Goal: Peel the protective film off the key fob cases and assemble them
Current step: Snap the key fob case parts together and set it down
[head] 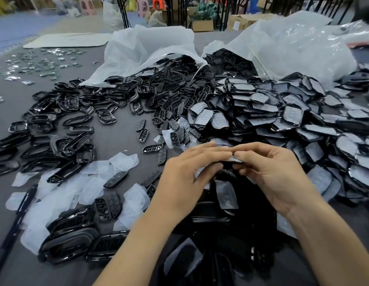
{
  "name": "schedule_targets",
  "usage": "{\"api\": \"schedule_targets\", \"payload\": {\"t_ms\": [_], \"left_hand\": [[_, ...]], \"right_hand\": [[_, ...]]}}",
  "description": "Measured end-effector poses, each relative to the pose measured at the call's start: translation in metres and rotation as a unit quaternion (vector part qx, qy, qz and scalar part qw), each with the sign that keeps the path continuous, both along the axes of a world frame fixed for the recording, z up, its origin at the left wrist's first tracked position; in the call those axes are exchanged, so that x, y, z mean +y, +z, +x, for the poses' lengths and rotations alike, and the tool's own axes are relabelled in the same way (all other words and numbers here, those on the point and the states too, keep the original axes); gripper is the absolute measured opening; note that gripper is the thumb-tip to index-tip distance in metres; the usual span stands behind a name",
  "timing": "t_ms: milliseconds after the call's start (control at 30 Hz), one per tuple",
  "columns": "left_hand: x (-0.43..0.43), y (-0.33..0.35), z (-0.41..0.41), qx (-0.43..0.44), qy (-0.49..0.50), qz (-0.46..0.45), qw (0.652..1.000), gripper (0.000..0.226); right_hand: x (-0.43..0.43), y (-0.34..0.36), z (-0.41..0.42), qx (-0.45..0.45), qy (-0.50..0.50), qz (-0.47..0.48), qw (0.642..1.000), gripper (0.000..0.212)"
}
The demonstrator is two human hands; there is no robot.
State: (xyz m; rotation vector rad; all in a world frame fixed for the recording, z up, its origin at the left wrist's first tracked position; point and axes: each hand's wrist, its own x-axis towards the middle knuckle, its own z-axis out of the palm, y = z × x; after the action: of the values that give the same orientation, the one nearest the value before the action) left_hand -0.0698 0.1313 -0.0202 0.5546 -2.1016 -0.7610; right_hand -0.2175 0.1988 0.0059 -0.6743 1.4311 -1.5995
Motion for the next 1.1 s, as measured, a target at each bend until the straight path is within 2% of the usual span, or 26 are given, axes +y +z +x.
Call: {"api": "schedule_targets", "payload": {"t_ms": [100,167,200,267,367,467,533,633,867,1100], "left_hand": [[0.001,0.007,0.001,0.05,0.002,0.16,0.986,0.027],[0.002,0.011,-0.001,0.096,0.012,0.261,0.961,0.029],[0.002,0.012,-0.002,0.135,0.006,0.319,0.938,0.023],[0.002,0.013,-0.003,0.211,-0.03,0.441,0.872,0.016],[0.006,0.013,-0.006,0.258,-0.061,0.538,0.8,0.022],[0.009,0.014,-0.008,0.272,-0.073,0.582,0.763,0.026],[0.009,0.013,-0.008,0.271,-0.076,0.598,0.751,0.028],[0.008,0.014,-0.007,0.275,-0.089,0.609,0.738,0.027],[0.01,0.014,-0.011,0.301,-0.08,0.619,0.721,0.023],[0.008,0.017,-0.007,0.302,-0.121,0.632,0.703,0.019]], "right_hand": [[0.001,0.004,-0.001,-0.093,0.027,-0.017,0.995,0.015],[0.002,0.008,-0.003,-0.16,0.039,-0.035,0.986,0.016],[0.002,0.009,-0.002,-0.173,0.041,-0.039,0.983,0.016],[0.002,0.009,0.001,-0.173,0.048,-0.041,0.983,0.014],[0.001,0.01,0.005,-0.172,0.043,-0.046,0.983,0.013],[0.001,0.01,0.005,-0.181,0.027,-0.044,0.982,0.013],[0.0,0.009,0.005,-0.183,0.03,-0.045,0.982,0.015],[-0.001,0.007,0.009,-0.19,0.03,-0.052,0.98,0.019],[-0.004,0.004,0.011,-0.205,-0.015,-0.04,0.978,0.014],[-0.004,0.006,0.009,-0.241,-0.029,-0.026,0.97,0.016]]}}
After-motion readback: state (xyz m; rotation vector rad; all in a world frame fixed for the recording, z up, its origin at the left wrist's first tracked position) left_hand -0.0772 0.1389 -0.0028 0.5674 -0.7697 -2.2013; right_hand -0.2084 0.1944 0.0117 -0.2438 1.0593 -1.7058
